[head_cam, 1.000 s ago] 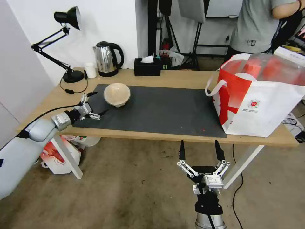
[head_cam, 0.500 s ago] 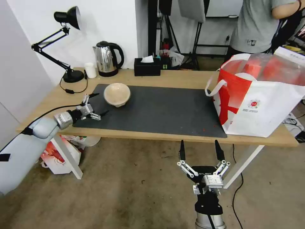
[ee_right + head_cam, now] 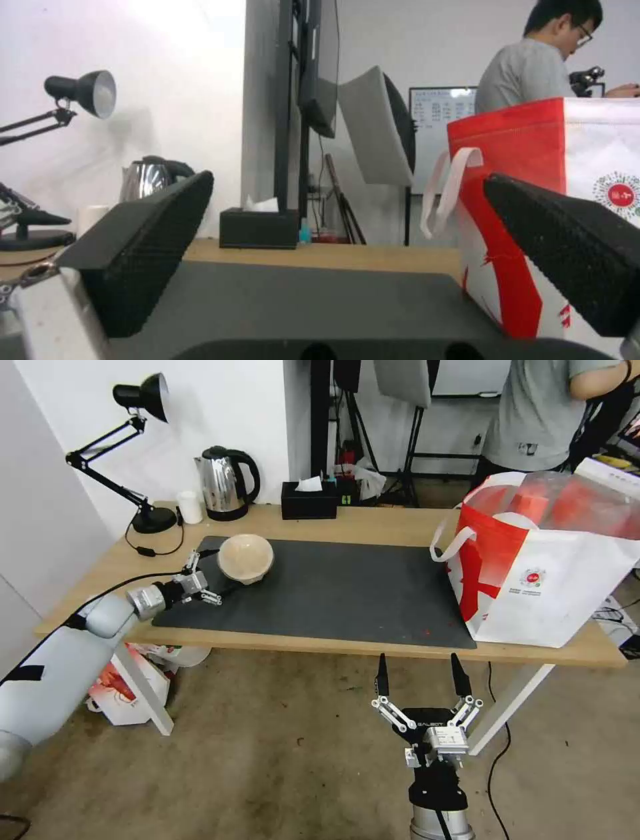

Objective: Pick up the trash from the table and place it into the takeout bag.

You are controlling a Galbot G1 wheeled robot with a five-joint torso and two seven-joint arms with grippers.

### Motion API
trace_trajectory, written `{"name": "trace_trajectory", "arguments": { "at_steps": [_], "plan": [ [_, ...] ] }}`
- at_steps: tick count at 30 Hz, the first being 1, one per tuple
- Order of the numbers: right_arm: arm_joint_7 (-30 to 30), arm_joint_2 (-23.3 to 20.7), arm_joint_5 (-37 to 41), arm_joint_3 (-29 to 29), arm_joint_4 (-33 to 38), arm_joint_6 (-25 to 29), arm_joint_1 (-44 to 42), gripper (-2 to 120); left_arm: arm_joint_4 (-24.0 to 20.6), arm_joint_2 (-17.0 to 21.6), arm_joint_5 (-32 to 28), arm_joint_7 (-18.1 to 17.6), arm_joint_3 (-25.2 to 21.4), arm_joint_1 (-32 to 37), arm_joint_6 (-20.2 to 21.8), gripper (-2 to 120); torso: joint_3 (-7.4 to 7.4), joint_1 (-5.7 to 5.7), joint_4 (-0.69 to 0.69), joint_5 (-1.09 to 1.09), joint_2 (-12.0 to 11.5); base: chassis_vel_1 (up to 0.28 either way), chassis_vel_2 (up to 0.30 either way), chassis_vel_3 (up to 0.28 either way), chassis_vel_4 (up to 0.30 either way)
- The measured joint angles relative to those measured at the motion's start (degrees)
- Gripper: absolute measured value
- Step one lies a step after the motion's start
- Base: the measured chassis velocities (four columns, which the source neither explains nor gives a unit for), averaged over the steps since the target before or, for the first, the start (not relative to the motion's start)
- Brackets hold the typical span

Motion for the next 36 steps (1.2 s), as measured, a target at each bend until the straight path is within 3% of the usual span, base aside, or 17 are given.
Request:
{"name": "trace_trajectory", "arguments": {
  "at_steps": [30,36],
  "plan": [
    [0.00,0.00,0.00,0.00,0.00,0.00,0.00,100,5.61,-4.25,8.59,1.20,-0.20,-4.40,-1.39,100,0.00,0.00,0.00,0.00,0.01,0.000,0.000,0.000,0.000],
    [0.00,0.00,0.00,0.00,0.00,0.00,0.00,100,6.21,-5.34,9.66,1.70,-0.52,-4.76,-1.99,86,0.00,-0.01,-0.01,0.00,0.01,0.000,0.000,0.000,0.000]
  ]
}}
